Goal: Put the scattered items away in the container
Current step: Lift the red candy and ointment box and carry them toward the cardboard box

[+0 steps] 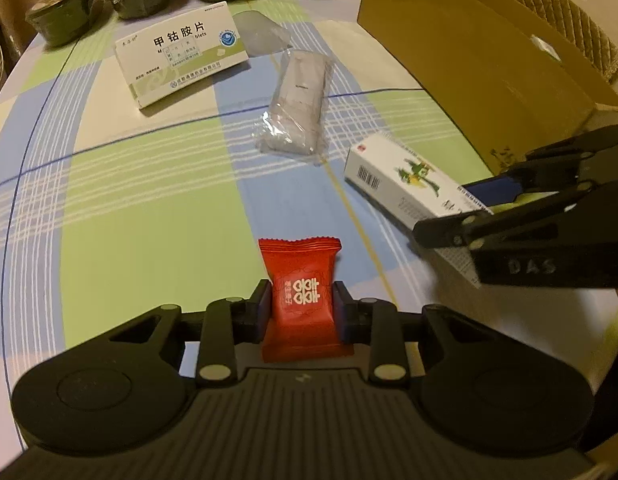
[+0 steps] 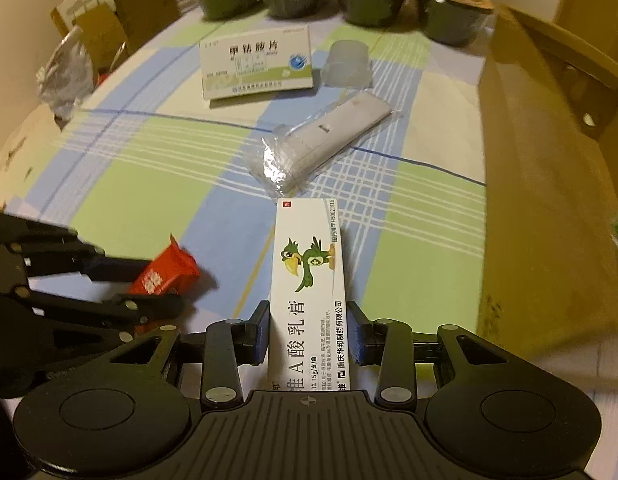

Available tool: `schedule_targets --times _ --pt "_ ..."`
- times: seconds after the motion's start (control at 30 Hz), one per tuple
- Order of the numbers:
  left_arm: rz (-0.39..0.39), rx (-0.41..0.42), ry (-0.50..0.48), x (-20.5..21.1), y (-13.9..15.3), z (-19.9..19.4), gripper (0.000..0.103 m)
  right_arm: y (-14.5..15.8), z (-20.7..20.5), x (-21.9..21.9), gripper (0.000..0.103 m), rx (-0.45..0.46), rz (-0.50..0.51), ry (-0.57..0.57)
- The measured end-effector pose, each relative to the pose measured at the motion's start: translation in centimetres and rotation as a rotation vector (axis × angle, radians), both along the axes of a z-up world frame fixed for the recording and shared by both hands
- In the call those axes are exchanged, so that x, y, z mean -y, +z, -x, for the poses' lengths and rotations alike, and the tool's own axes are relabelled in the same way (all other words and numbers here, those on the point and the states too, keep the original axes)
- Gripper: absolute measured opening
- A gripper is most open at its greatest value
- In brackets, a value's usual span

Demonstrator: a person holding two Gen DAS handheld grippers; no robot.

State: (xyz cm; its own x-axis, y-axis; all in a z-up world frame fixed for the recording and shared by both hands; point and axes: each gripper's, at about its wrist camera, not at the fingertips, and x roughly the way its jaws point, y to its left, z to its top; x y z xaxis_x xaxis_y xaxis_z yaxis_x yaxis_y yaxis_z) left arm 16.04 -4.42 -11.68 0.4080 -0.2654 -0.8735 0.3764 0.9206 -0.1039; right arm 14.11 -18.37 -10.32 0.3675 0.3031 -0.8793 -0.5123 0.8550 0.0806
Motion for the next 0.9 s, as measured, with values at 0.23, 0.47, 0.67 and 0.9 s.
schedule_targets --times 0.23,0.47,0.67,0.9 --pt "0.027 -0.003 0.009 0.6 1.6 3.2 0.026 2.5 4.1 2.1 0.041 0.005 -0.054 -0.07" --pt "0.05 0.019 0.007 1.4 4.2 6.2 0.026 5.1 7.8 4.0 0.041 0.024 -0.09 -0.111" --pt "0.045 0.042 -0.019 2.7 6.4 8.3 0.026 6.9 9.7 5.9 0.041 0.048 -0.12 -0.147" --pt "0.043 0.075 -0.039 4.3 8.3 9.9 0.026 8.6 11.2 8.2 0.041 0.082 -0.142 -0.182"
